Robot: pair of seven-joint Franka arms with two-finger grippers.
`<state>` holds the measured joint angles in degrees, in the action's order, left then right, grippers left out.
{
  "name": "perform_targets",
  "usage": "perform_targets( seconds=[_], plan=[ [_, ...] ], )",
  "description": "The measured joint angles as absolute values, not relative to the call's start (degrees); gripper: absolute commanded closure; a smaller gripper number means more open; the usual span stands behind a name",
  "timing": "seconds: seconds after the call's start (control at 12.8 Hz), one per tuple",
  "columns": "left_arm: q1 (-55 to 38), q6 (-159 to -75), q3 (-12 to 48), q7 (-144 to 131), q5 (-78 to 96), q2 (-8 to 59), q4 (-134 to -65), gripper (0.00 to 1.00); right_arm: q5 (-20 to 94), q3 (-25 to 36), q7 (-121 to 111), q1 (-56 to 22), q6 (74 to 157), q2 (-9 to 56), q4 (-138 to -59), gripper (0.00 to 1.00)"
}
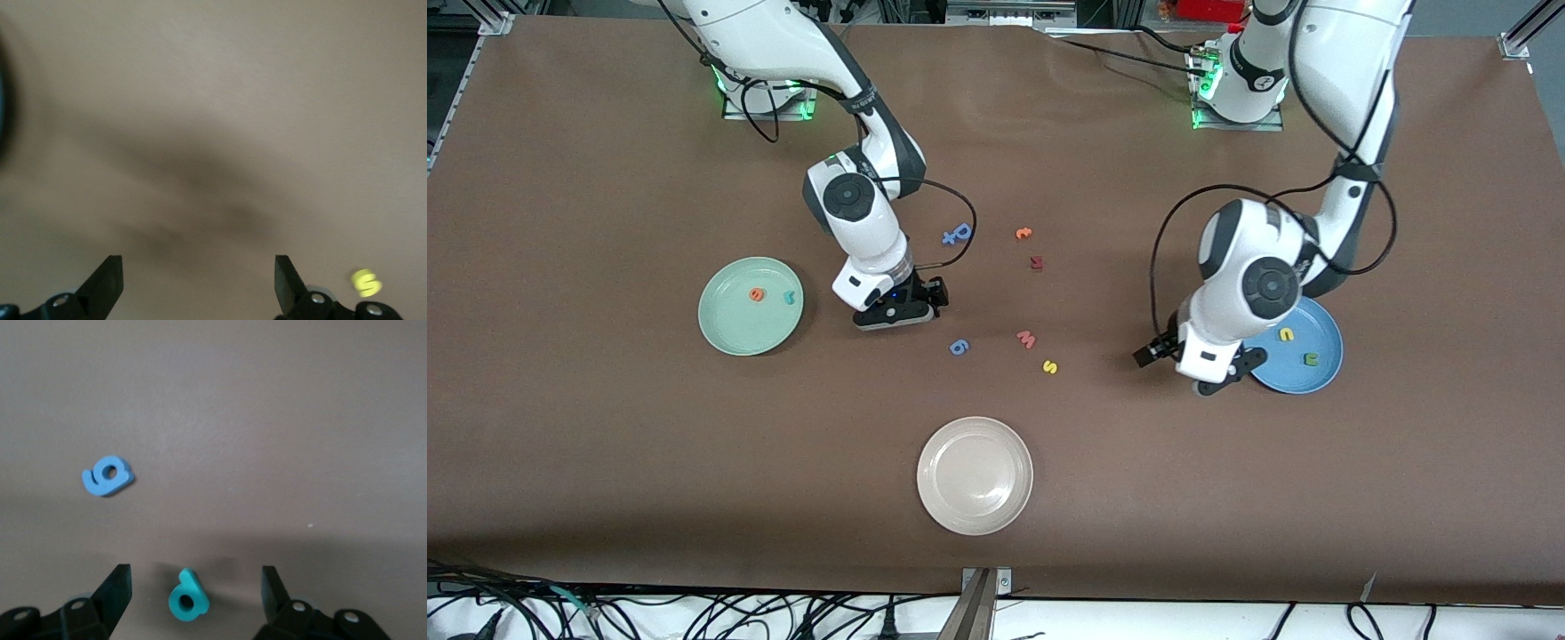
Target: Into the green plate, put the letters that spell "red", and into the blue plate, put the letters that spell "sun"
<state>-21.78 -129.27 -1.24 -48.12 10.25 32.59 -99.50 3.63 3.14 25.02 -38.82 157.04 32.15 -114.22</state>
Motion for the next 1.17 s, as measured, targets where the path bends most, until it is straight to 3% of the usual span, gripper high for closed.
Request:
perform_targets(
  seconds=[0.39,0.47,0.7,0.78,0.94,1.17],
  plan=[
    [-28.08,-129.3,-0.42,-61.19,10.46,42.58,-87.99,0.0,3.63,3.1,25.02,-40.57,158.11,33.72,-114.28,0.16],
    [-29.11,-129.31,-0.37,-63.13,10.48,43.86,-86.12,0.0,3.63,3.1,25.02,-40.62,158.31,34.03,-114.32,0.23],
    [-30.71,-129.31,0.35,-67.52,10.48,47.59,-81.31,0.0,3.62,3.11,25.0,-40.61,158.38,34.21,-114.54,0.7],
    [-30.93,-129.33,0.41,-68.04,10.48,48.53,-80.68,0.0,3.59,3.19,24.99,-40.61,158.39,34.16,-114.54,0.8],
    [-31.16,-130.11,0.47,-68.48,10.48,49.84,-80.29,0.0,3.59,3.49,24.98,-40.6,158.39,34.05,-114.58,0.91],
    [-31.79,-131.53,0.48,-69.11,10.48,50.99,-80.02,0.05,3.59,3.49,24.98,-40.62,158.48,33.78,-114.58,0.91]
  ],
)
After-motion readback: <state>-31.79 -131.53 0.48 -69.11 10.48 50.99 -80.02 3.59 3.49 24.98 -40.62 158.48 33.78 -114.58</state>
